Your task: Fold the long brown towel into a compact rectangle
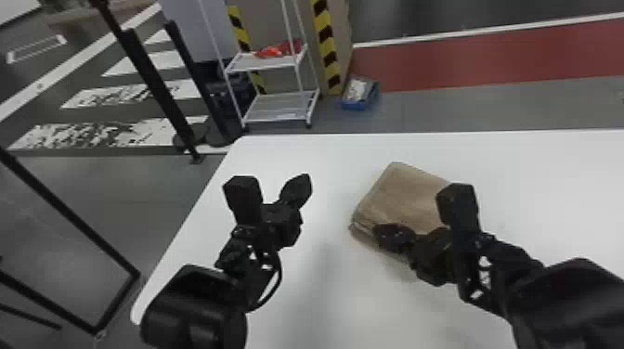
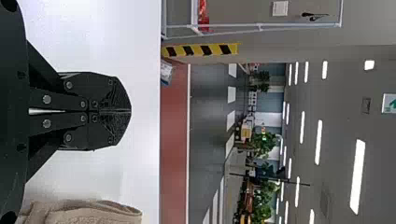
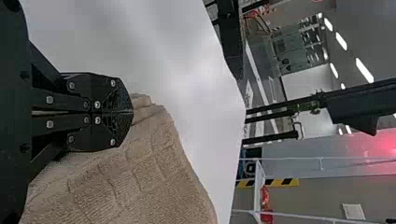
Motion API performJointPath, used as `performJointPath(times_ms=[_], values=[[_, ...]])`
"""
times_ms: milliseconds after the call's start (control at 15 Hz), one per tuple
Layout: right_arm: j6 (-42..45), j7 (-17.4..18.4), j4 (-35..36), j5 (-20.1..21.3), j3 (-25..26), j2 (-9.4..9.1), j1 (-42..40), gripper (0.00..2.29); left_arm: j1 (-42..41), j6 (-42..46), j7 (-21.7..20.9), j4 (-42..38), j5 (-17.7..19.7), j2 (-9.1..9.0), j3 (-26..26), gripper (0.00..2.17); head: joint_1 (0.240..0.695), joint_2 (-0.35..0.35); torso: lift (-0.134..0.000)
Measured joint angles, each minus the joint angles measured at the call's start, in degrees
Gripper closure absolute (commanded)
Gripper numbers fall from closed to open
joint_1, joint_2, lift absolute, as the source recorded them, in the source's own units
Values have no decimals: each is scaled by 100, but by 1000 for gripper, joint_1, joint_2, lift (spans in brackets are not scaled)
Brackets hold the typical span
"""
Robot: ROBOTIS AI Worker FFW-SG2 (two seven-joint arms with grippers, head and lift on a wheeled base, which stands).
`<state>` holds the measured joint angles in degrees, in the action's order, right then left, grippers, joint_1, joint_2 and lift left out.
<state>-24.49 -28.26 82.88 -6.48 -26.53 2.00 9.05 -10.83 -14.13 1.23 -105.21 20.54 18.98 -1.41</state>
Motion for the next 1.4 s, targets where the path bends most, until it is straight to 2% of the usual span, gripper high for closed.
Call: performJointPath(times_ms=[267, 533, 1000, 1400], values=[[-169, -65, 228, 19, 58, 127, -217, 2074, -8, -84, 8, -34, -6, -16, -33, 1767, 695, 350, -124], [-468, -138, 668, -8, 236, 330, -462, 2074, -56, -138, 16, -113, -2, -30, -53, 1767, 695, 346, -124], [-951, -659, 1151, -94, 743, 783, -696, 2074, -74, -216, 19, -135, 1, -46, -86, 1767, 695, 288, -124], [-987, -854, 1916, -407, 1020, 917, -1024, 2074, -69, -404, 70, -197, -29, -59, -147, 1767, 695, 276, -124]])
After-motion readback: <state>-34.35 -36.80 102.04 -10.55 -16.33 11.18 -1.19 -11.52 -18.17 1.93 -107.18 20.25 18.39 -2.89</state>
